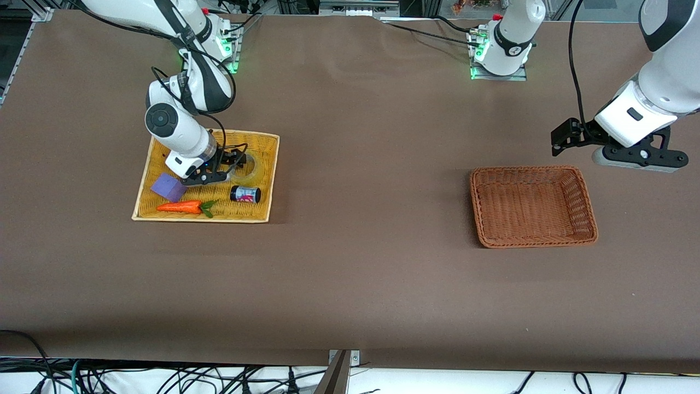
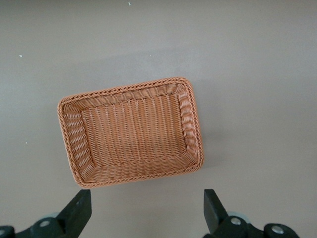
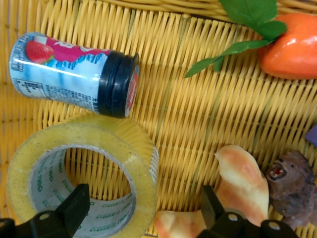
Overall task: Transfer tape with both arms
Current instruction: 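Close the right gripper on the tape roll's rim, then lift the tape roll and carry it to the table's middle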
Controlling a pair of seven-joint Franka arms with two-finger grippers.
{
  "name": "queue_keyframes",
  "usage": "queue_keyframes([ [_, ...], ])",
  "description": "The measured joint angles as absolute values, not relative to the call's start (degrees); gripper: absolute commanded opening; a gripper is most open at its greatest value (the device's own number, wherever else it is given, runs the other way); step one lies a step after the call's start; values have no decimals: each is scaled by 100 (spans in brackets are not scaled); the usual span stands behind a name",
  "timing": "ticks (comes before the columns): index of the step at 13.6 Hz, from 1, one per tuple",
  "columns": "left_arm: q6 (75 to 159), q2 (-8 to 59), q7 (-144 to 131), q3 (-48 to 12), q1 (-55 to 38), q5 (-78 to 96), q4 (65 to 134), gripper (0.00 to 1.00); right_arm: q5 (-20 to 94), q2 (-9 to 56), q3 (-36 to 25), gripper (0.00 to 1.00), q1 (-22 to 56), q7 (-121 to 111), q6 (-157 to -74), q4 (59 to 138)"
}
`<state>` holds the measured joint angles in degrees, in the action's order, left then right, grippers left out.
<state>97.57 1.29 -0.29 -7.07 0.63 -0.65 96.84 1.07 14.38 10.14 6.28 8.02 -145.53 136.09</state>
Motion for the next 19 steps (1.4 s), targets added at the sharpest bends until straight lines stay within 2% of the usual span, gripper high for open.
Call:
queue_keyframes([
  [5,9757,129,-29,-707,63,-65,9684,100,107,1475,1014,22,628,823,-14609,13608],
  [6,9757,129,-29,-707,63,-65,9684,100,107,1482,1014,4,628,827,-14611,13608],
  [7,9757,129,-29,-707,63,-65,9684,100,107,1484,1014,0,628,832,-14611,13608],
  [13,9757,129,-28,-707,63,-65,9684,100,107,1434,1075,0,628,1011,-14446,13474],
  [16,9757,129,-28,-707,63,-65,9684,100,106,1154,1319,0,628,1042,-13363,12798],
  [19,9757,129,-28,-707,63,-65,9684,100,108,975,1632,0,632,1182,-12049,11686],
])
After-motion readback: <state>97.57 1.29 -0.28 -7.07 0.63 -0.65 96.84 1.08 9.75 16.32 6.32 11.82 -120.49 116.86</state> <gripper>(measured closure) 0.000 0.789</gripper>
